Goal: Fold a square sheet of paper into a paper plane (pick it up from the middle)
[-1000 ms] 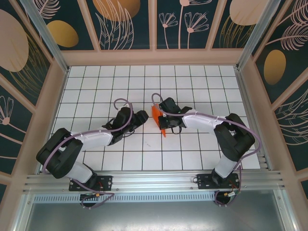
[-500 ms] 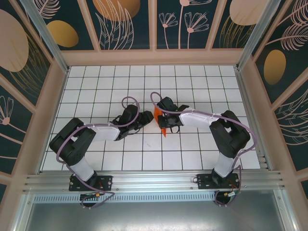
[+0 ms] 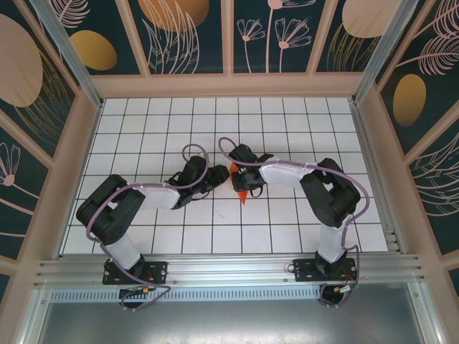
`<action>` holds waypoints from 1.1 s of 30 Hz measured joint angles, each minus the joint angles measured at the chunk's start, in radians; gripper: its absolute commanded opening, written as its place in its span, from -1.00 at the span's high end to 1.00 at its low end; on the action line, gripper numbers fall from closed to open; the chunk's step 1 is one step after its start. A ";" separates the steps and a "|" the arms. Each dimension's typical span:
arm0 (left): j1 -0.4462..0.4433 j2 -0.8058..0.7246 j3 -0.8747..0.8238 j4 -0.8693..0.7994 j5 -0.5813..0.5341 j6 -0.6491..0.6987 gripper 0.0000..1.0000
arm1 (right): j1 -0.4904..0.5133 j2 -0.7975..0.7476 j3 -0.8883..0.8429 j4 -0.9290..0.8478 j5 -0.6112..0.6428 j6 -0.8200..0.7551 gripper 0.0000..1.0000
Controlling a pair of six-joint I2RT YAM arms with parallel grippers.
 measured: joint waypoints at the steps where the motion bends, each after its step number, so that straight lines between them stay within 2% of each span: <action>1: 0.000 0.000 -0.002 0.001 0.000 -0.001 0.07 | 0.002 0.005 0.009 -0.008 0.007 0.000 0.42; 7: 0.000 -0.002 -0.018 0.008 -0.011 -0.007 0.06 | 0.019 0.036 0.045 -0.023 0.045 0.000 0.53; 13: 0.000 -0.022 -0.037 0.008 -0.036 -0.007 0.05 | 0.022 0.047 0.064 -0.031 0.058 0.013 0.77; 22: 0.001 -0.049 -0.042 0.006 -0.061 -0.007 0.04 | 0.026 0.069 0.135 -0.109 0.084 0.014 0.73; 25: 0.001 -0.053 -0.042 0.006 -0.061 -0.007 0.03 | 0.020 0.069 0.154 -0.119 0.093 0.012 0.56; 33: 0.001 -0.057 -0.042 0.006 -0.060 -0.007 0.03 | -0.020 0.082 0.163 -0.119 0.090 -0.005 0.56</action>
